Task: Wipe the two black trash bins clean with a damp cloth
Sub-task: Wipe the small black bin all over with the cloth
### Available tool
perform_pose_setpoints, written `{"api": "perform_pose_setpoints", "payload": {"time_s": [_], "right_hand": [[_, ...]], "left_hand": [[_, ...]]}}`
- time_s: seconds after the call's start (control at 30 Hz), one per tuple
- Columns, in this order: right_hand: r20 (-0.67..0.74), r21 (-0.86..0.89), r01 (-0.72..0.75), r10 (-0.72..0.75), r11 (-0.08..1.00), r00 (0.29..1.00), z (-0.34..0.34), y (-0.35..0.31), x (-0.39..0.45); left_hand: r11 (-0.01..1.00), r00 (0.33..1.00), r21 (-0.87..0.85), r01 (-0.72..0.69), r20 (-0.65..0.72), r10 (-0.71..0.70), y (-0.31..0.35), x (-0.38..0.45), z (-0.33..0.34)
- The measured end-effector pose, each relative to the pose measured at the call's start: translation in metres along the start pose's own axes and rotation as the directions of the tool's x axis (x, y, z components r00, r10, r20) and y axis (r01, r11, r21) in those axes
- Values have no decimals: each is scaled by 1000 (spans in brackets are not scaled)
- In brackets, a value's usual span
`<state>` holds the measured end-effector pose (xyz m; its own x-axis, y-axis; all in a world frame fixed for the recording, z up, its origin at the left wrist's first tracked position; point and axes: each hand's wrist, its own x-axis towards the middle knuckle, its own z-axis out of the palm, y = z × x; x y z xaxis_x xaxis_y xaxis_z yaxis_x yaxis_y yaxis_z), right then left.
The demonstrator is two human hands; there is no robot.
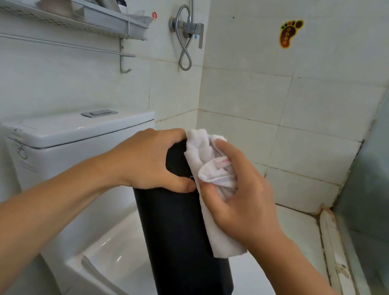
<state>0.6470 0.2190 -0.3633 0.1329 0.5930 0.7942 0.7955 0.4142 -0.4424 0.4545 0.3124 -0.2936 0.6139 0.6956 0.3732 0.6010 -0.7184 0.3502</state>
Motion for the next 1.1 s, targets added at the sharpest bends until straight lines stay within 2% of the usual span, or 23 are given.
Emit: {"api": "perform_pose_setpoints", "payload": {"time_s": [0.13,0.27,0.37,0.6,0.67,0.73,0.87,0.97,1.1], "right_hand": [[-8,42,-2,2,999,1000,5,-2,6],[140,75,-90,79,993,987,8,20,-32],[222,144,-185,151,972,963,14,29,-55],[39,174,-133,128,976,991,22,-6,-6],[12,226,-155,157,962,988,20,-12,10],[52,293,-240,235,926,971,23,-4,14],[214,175,-413,375,894,902,36,34,-26],[262,100,-485,448,869,855,35,42,-52],[195,113,-428,403,897,894,24,18,-52]], "left_hand": [[996,999,-75,-41,14,42,-5,-5,-3],[979,1000,-205,9,21,-5,-32,-10,-13],[953,998,-303,-7,54,24,-45,-17,-17],[947,996,-319,-37,70,63,-41,-16,-14],[954,995,-295,-47,69,71,-36,-17,-14],[955,995,-291,-54,64,75,-34,-18,-15],[945,998,-325,-31,46,48,-45,-21,-18],[937,1000,-350,0,28,11,-54,-22,-17],[937,1000,-349,-2,23,10,-53,-18,-15]]}}
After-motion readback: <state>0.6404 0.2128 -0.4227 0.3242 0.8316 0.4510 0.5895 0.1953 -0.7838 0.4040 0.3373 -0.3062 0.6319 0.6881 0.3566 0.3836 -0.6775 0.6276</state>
